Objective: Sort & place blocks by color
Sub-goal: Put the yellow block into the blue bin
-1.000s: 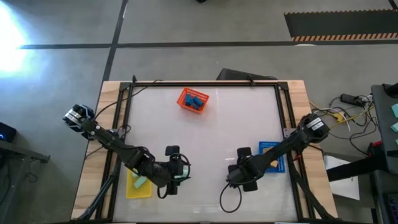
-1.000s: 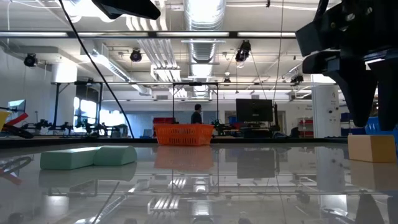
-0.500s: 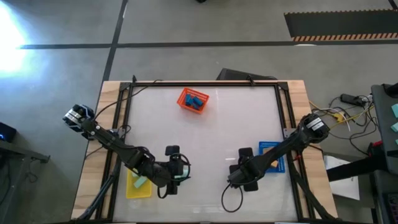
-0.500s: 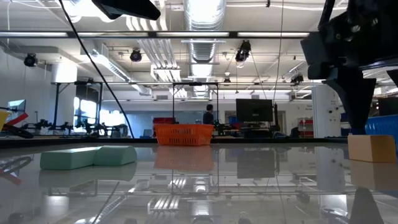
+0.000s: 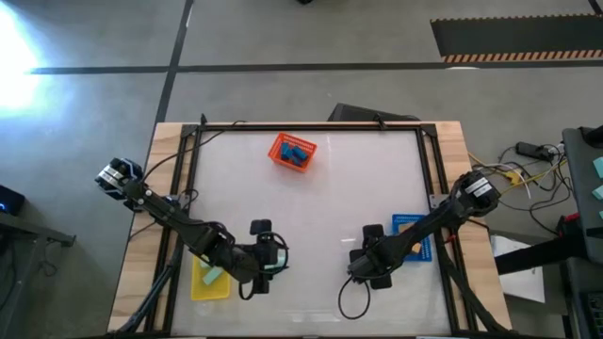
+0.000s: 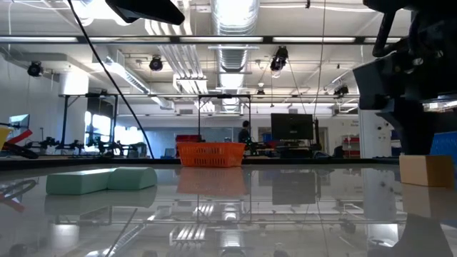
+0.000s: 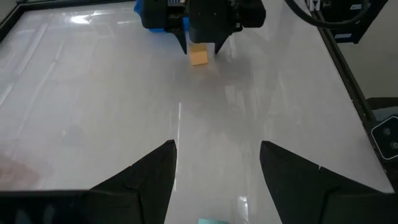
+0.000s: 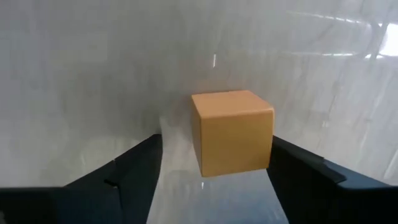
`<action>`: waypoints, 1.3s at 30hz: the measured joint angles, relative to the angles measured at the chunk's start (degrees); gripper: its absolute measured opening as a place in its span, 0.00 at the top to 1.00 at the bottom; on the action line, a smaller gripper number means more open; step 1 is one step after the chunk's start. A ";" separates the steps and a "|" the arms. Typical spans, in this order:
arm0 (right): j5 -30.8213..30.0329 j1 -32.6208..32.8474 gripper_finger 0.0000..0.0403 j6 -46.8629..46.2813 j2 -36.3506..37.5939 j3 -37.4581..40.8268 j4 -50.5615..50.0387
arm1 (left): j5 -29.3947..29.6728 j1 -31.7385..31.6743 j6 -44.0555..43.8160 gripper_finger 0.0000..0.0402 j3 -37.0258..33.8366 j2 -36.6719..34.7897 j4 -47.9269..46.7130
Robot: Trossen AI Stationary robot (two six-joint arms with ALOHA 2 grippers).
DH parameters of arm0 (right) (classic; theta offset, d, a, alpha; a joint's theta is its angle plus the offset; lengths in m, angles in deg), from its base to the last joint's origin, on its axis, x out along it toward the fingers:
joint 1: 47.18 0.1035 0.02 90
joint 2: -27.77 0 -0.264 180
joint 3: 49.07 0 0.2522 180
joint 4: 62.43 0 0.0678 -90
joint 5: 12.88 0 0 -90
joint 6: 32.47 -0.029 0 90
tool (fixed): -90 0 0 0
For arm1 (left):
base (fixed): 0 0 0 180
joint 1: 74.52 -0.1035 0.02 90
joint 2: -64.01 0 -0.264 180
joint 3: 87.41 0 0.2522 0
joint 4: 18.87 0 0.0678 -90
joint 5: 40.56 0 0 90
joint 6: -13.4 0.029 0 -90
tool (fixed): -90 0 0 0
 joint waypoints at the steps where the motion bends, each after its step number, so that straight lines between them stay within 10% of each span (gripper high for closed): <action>1: 0.06 -0.03 0.36 0.01 0.01 0.04 0.13 | 0.07 0.00 0.00 0.47 0.00 0.01 -0.02; 18: -0.10 -2.35 0.70 0.69 -0.04 -0.96 1.34 | 0.07 -0.07 0.01 0.47 -0.02 -0.01 0.01; 30: 2.55 -2.26 0.70 -4.07 3.78 -10.14 -17.39 | 0.24 -0.07 0.02 0.47 -0.02 -0.01 0.01; 39: 5.03 -2.50 0.70 -20.26 17.20 -1.89 -22.68 | 0.26 -0.07 -0.06 0.47 -0.02 0.00 -0.01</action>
